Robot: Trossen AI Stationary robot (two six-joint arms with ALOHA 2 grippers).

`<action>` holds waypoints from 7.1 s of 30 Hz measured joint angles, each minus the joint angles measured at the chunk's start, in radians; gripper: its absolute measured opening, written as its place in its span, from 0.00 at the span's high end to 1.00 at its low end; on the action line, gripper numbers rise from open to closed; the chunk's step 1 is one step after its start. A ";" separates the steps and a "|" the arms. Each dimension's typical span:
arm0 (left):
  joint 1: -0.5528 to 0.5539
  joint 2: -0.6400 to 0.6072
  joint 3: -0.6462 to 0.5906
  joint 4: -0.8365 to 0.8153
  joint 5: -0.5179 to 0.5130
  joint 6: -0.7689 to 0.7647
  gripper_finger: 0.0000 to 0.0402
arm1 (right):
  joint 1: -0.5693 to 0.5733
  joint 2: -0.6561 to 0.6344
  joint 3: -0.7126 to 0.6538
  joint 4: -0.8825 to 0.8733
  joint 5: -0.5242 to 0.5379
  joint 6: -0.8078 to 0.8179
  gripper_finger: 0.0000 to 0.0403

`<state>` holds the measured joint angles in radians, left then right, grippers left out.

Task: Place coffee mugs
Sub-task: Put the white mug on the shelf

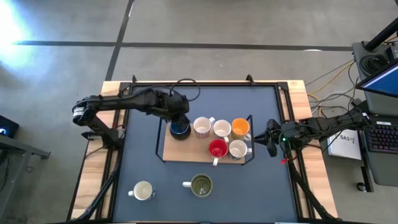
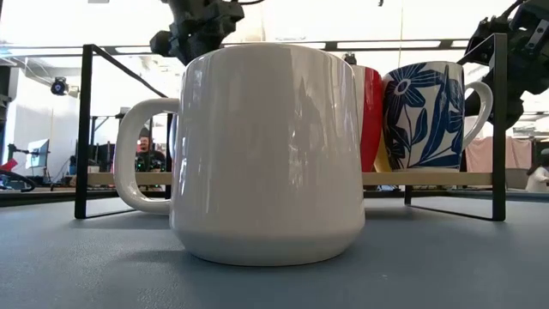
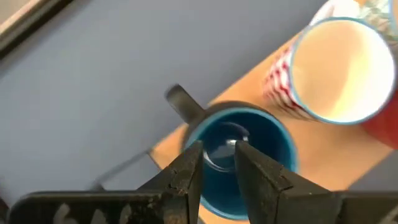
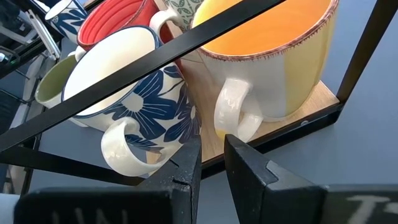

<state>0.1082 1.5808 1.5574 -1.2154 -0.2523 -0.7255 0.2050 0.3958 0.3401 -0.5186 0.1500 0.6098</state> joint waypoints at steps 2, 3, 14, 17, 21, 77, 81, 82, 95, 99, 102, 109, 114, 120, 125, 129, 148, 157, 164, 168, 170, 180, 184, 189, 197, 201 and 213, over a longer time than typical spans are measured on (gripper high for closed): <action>-0.027 -0.004 0.000 0.004 0.000 -0.059 0.81 | 0.000 0.000 0.000 0.000 0.000 0.000 0.85; -0.041 -0.006 0.000 0.010 0.000 -0.094 0.81 | 0.000 0.000 0.000 0.000 0.000 0.000 0.85; -0.231 -0.022 0.000 0.160 0.017 -0.103 0.81 | 0.000 0.000 0.000 0.000 0.000 0.000 0.85; -0.282 -0.020 -0.001 0.213 0.102 0.022 0.81 | 0.000 0.000 0.000 0.000 0.000 0.000 0.85; -0.330 -0.019 -0.016 0.256 0.223 0.161 0.81 | 0.000 0.000 0.000 0.000 0.000 0.000 0.85; -0.593 -0.022 -0.610 1.061 0.262 0.813 0.81 | 0.000 0.000 0.000 0.000 0.000 0.000 0.85; -0.599 -0.021 -0.612 1.059 0.262 0.809 0.81 | 0.000 0.000 0.000 0.000 0.000 0.000 0.85; -0.599 -0.017 -0.613 1.059 0.262 0.801 0.81 | 0.000 0.000 0.000 0.000 0.000 0.000 0.85; -0.608 0.067 -0.608 1.103 0.171 0.664 0.81 | 0.000 0.000 0.000 0.000 0.000 0.000 0.85; -0.608 0.093 -0.607 1.090 0.162 0.572 0.81 | 0.000 0.000 0.000 0.000 0.000 0.000 0.85; -0.612 0.101 -0.606 1.101 0.162 0.499 0.81 | 0.000 0.000 0.000 0.000 0.000 0.000 0.85; -0.618 0.104 -0.606 1.102 0.160 0.460 0.88 | 0.000 0.000 0.000 0.000 0.000 0.000 0.85; -0.620 0.101 -0.605 1.096 0.161 0.387 0.89 | 0.000 0.000 0.000 0.000 0.000 0.000 0.85; -0.633 0.084 -0.604 1.040 0.161 0.321 0.88 | 0.000 0.000 0.000 0.000 0.000 0.000 0.85; -0.652 0.067 -0.608 0.984 0.159 0.271 0.88 | 0.000 0.000 0.000 0.000 0.000 0.000 0.85; -0.667 0.040 -0.609 0.927 0.155 0.235 0.88 | 0.000 0.000 0.000 0.000 0.000 0.000 0.85; -0.680 0.004 -0.609 0.876 0.163 0.000 0.75 | 0.000 0.000 0.000 0.000 0.000 0.000 0.85; -0.694 0.003 -0.549 0.875 0.190 0.129 0.66 | 0.000 0.000 0.000 0.000 0.000 0.000 0.85; -0.703 0.001 -0.510 0.831 0.191 0.529 0.65 | 0.000 0.000 0.000 0.000 0.000 0.000 0.85; -0.703 0.001 -0.510 0.831 0.191 0.856 0.65 | 0.000 0.000 0.000 0.000 0.000 0.000 0.85; -0.703 0.000 -0.510 0.832 0.184 1.037 0.65 | 0.000 0.000 0.000 0.000 0.000 0.000 0.85; -0.682 0.001 -0.510 0.831 0.015 1.486 0.65 | 0.000 0.000 0.000 0.000 0.000 0.000 0.85; -0.683 0.001 -0.518 0.833 0.016 1.500 0.65 | 0.000 0.000 0.000 0.000 0.000 0.000 0.85; -0.682 0.001 -0.552 0.862 0.016 1.502 0.66 | 0.000 0.000 0.000 0.000 0.000 0.000 0.85; -0.682 0.015 -0.584 0.934 0.034 1.500 0.69 | 0.000 0.000 0.000 0.000 0.000 0.000 0.85; -0.682 0.033 -0.585 0.946 0.034 1.500 0.71 | 0.000 0.000 0.000 0.000 0.000 0.000 0.85; -0.680 0.068 -0.585 0.944 0.035 1.487 0.81 | 0.000 0.000 0.000 0.000 0.000 0.000 0.85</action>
<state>-0.5721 1.6488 0.9727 -0.2709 -0.2169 0.7614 0.2049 0.3961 0.3401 -0.5185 0.1501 0.6098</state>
